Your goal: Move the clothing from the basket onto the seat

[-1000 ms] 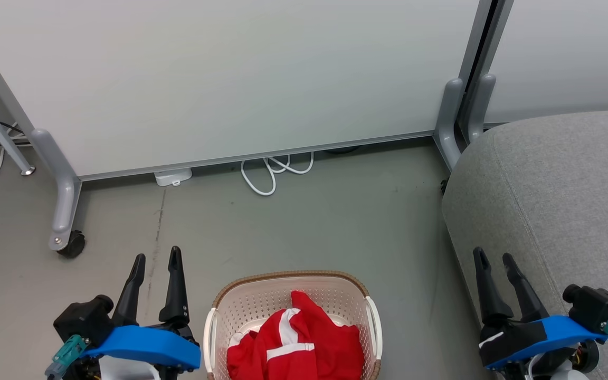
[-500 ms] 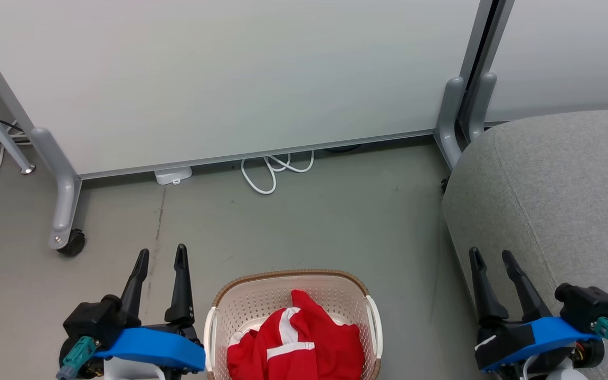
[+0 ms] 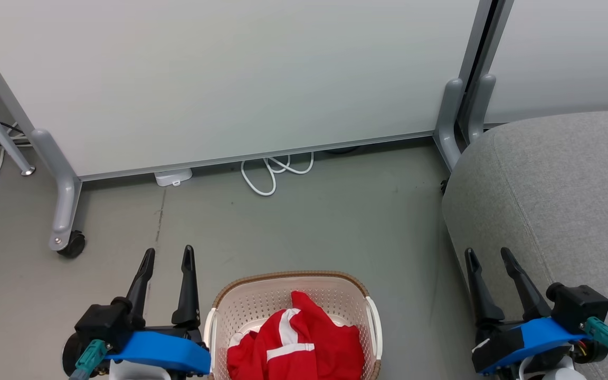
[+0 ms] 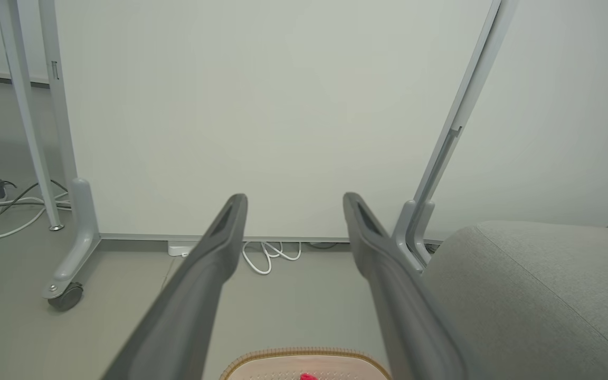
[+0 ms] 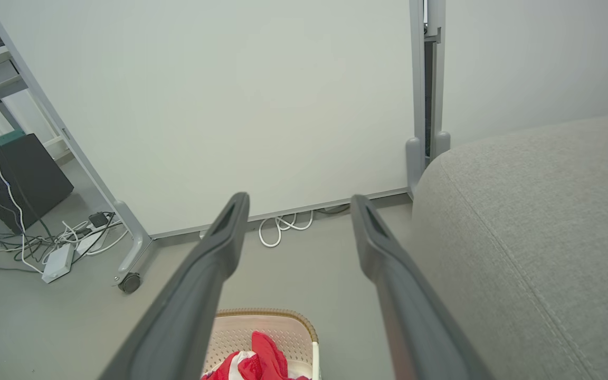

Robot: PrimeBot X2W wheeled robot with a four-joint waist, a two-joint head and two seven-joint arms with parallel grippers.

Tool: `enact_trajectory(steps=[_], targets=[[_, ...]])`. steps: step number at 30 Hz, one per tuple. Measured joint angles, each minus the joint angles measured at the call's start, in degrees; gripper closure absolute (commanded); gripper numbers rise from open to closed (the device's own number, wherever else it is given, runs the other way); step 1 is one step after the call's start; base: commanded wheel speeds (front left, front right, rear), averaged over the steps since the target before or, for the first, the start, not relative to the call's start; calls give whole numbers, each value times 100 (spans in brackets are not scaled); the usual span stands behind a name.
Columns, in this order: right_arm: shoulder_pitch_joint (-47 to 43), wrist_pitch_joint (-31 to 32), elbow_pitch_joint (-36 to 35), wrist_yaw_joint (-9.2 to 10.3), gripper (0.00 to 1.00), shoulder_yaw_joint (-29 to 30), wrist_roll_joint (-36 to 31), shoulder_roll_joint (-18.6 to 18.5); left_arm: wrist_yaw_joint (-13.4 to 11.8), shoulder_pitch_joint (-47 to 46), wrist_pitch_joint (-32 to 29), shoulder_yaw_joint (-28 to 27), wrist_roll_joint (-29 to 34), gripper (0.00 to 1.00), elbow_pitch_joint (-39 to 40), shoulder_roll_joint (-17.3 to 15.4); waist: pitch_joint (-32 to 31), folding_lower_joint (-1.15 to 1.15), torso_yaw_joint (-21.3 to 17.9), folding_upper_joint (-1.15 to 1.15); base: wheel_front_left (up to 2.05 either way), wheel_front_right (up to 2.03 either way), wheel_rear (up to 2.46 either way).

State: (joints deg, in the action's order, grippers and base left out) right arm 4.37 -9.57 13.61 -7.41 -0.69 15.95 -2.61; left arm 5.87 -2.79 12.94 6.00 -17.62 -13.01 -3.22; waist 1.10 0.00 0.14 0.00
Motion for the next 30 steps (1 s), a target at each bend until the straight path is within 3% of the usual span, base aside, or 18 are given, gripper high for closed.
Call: enact_trajectory(steps=[20, 30], targets=[[-5, -153, -9, -4, 0, 11, -722, -8, 24, 1, 205, 47, 652, 0, -55, 25, -9, 0, -12, 0, 0, 0, 0], [-5, -167, -9, -7, 0, 25, -715, -8, 24, 1, 205, 38, 605, 0, -49, 29, 12, 0, -1, 0, 0, 0, 0]])
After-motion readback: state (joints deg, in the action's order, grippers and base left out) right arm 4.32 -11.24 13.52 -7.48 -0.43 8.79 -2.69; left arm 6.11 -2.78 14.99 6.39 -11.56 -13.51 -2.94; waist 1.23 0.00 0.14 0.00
